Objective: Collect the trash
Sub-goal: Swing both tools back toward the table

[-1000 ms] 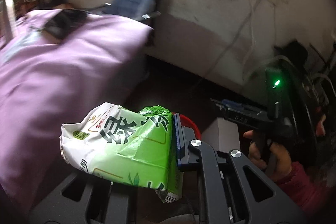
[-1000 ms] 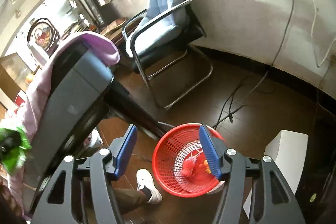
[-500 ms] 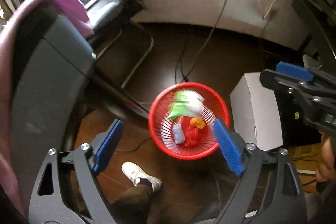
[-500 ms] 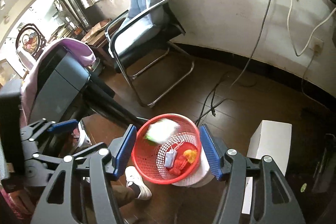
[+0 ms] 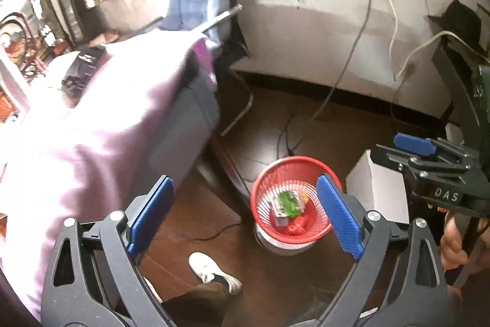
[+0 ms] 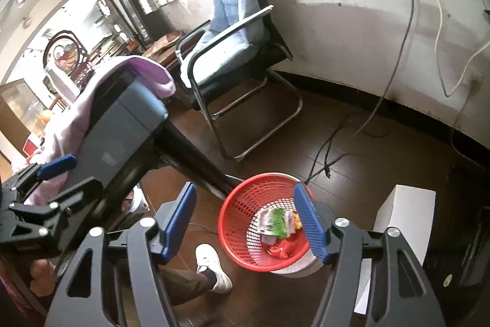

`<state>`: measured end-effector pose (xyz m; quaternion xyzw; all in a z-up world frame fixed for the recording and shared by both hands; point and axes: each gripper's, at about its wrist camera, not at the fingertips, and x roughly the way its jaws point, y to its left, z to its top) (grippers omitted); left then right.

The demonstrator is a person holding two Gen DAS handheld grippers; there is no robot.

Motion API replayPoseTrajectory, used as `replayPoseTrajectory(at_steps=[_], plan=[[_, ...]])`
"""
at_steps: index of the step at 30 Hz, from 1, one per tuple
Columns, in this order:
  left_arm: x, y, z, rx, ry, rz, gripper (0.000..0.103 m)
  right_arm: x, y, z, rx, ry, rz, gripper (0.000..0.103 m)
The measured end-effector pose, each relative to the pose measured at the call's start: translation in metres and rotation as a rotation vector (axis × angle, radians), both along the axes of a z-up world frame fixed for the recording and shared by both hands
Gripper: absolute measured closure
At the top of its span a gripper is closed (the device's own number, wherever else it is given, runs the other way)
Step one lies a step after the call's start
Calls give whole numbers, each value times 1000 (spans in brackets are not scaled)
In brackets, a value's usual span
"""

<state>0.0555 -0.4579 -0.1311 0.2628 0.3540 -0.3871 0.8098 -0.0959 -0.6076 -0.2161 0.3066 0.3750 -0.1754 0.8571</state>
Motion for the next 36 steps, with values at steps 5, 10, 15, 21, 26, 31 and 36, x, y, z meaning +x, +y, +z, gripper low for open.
replayPoseTrajectory(at_steps=[5,10,15,21,26,31,36], plan=[[8,34,29,-57,-37,77,8,5,18,18,-5,-28,38,23],[30,94,59,-100,-93,190,7,18,43,39,-29,-58,104,17],[59,163,78,-130,-109,342,7,35,74,57,-54,-73,186,16],[85,259,90,-148,-148,529,7,60,115,82,-87,-97,288,16],[103,338,92,-169,-150,667,7,87,157,102,-105,-123,383,16],[123,414,92,-171,-153,803,7,125,209,122,-121,-156,495,15],[147,475,90,-192,-135,905,7,167,263,136,-134,-183,619,15]])
